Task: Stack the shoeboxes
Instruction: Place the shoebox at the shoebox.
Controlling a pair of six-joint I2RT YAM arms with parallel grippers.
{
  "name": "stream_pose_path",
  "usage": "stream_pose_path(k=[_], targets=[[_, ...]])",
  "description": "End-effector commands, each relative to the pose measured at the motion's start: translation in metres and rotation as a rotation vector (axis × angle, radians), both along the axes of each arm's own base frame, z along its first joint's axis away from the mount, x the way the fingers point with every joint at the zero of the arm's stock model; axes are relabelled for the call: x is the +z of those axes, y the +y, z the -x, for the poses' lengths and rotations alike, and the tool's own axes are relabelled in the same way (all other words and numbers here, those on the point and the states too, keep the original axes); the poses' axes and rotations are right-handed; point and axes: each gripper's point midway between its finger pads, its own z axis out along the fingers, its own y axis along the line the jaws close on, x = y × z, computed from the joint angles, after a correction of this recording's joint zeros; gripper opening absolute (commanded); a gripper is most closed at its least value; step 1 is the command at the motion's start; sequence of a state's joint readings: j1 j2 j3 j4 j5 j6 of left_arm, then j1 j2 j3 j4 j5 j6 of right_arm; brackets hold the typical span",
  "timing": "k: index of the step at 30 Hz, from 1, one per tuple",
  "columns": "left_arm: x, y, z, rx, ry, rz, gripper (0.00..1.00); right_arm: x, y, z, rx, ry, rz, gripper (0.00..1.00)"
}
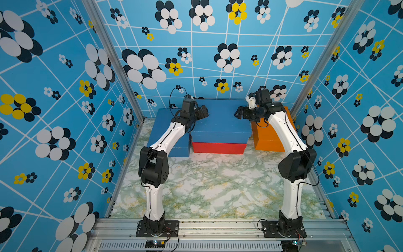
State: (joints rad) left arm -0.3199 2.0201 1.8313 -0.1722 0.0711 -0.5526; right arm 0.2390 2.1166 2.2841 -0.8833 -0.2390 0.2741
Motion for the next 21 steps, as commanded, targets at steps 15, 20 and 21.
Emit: stream_pose_path(k=[15,20,21], targets=[[0.032,-0.032,0.021,-0.186,-0.036,0.088,0.99,0.024,0.041,0.009,0.102,-0.059,-0.113,0.99],[0.029,-0.029,0.02,-0.188,-0.023,0.089,1.0,0.027,0.033,0.006,0.078,-0.061,-0.114,0.99],[0.028,-0.029,0.02,-0.186,-0.022,0.084,1.0,0.027,0.033,0.006,0.076,-0.06,-0.117,0.99]])
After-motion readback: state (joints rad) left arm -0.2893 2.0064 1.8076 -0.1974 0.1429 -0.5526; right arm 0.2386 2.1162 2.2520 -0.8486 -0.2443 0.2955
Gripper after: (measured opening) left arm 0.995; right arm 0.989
